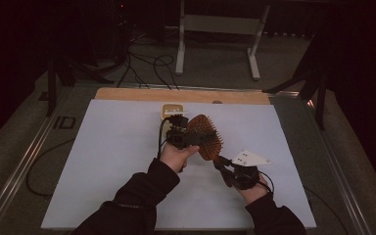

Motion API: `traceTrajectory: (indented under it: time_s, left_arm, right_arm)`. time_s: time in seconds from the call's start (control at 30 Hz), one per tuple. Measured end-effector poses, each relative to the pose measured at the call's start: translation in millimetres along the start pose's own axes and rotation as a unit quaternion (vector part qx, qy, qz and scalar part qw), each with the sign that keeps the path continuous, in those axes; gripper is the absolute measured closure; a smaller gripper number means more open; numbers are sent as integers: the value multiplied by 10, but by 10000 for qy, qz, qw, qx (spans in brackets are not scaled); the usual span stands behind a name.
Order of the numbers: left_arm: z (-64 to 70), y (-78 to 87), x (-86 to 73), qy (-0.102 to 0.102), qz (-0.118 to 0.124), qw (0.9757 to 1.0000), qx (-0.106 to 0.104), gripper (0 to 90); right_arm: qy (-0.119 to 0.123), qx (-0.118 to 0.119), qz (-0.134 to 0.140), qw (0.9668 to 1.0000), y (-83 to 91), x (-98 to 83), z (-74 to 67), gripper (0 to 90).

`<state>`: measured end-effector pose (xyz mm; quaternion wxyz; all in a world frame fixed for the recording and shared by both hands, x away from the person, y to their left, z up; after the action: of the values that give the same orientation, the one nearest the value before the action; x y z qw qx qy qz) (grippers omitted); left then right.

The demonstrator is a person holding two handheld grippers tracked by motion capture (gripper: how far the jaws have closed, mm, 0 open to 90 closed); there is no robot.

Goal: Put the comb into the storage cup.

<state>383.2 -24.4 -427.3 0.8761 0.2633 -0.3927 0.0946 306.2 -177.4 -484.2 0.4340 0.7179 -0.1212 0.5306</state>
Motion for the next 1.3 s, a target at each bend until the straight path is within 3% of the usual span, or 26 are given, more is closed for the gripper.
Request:
traceTrajectory:
  time_s: [0.27,0.53,0.83,0.93,1.03,1.13,1.3]
  left_arm:
    - [11,25,16,108,113,9997,-206,473]
    - [72,44,56,-194,49,9989,-417,512]
    - [131,74,99,-332,126,9984,-449,533]
    - [185,83,108,-441,172,9979,-444,537]
    - [229,88,128,-504,176,9972,-521,537]
    - [271,105,144,-636,197,9967,-472,537]
    - [322,148,178,-772,215,9956,-488,535]
  right_arm:
    - [6,-32,39,10000,-1,4,-4,730]
    - [28,-59,97,9999,7,4,-8,728]
    - [7,-50,235,9997,14,30,-10,714]
    - [-44,35,394,9992,34,49,4,626]
    - [10,55,341,9994,25,45,6,452]
    - [-27,130,277,9995,1,30,0,360]
    - [-261,344,294,9986,2,41,33,217]
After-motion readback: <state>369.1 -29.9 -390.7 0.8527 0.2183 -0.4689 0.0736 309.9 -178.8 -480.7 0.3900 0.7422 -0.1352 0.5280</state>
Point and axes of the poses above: each handheld gripper's, and its own axes: y roughly backward along the jaws, x roughly out of its top, z roughly to its right, the point moved 5 cm from there along -y, roughly forward along the jaws, and after that the axes turned 4 degrees about -y, right-handed, at the moved point
